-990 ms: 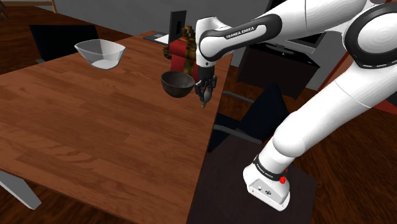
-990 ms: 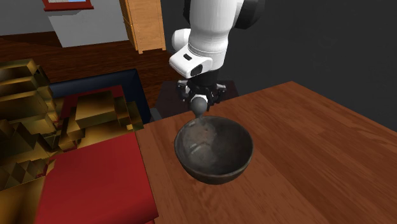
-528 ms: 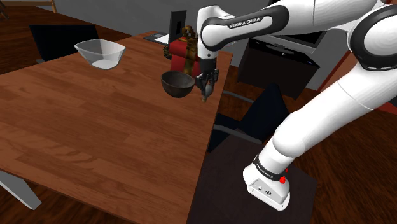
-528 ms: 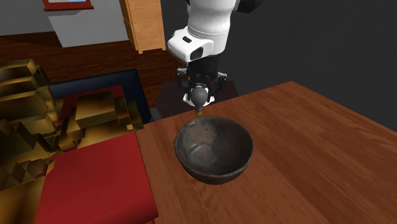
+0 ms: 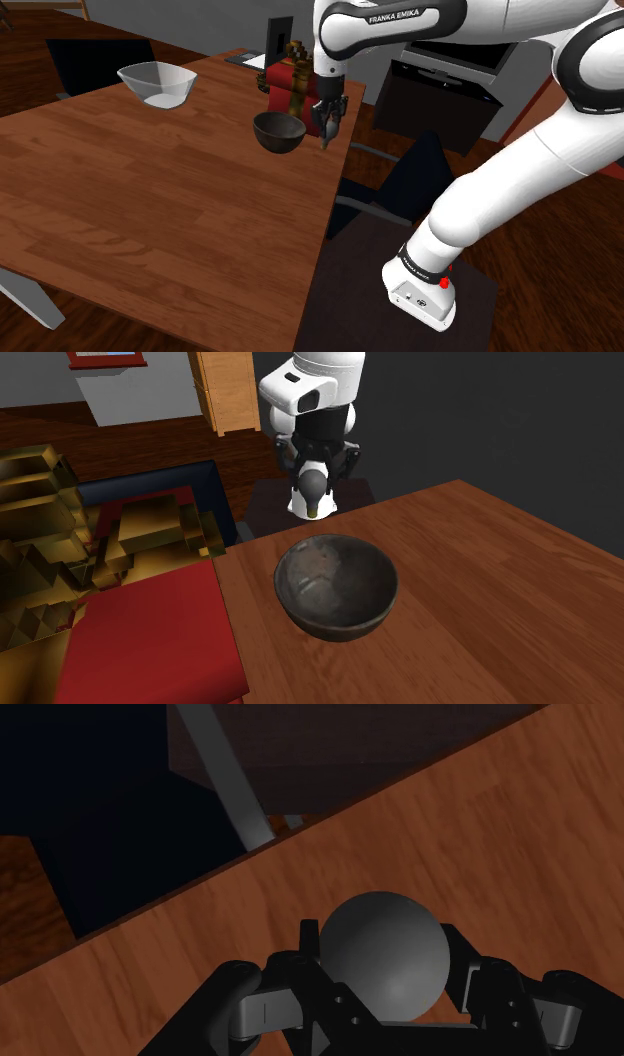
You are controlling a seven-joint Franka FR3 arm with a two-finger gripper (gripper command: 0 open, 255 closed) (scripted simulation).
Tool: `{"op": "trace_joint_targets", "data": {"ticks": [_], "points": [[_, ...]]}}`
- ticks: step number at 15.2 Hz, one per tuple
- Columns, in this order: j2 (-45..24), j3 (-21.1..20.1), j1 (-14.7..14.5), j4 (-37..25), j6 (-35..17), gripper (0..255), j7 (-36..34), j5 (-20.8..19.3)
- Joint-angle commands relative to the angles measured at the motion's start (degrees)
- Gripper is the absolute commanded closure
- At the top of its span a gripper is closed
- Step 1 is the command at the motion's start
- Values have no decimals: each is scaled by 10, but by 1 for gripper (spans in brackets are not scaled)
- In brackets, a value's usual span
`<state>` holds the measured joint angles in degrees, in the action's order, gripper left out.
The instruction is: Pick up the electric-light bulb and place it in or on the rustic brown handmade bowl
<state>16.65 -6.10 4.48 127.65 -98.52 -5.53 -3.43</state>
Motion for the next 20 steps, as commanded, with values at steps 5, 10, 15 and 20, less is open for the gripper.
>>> {"op": "trace_joint_targets", "data": {"ticks": [5, 10, 15, 20], "points": [[7, 0, 0, -40, 47, 255, 4, 1], [9, 1, 0, -77, 86, 255, 7, 1], [8, 1, 1, -117, 124, 255, 9, 0], [-63, -7, -1, -204, 142, 255, -1, -3]]}}
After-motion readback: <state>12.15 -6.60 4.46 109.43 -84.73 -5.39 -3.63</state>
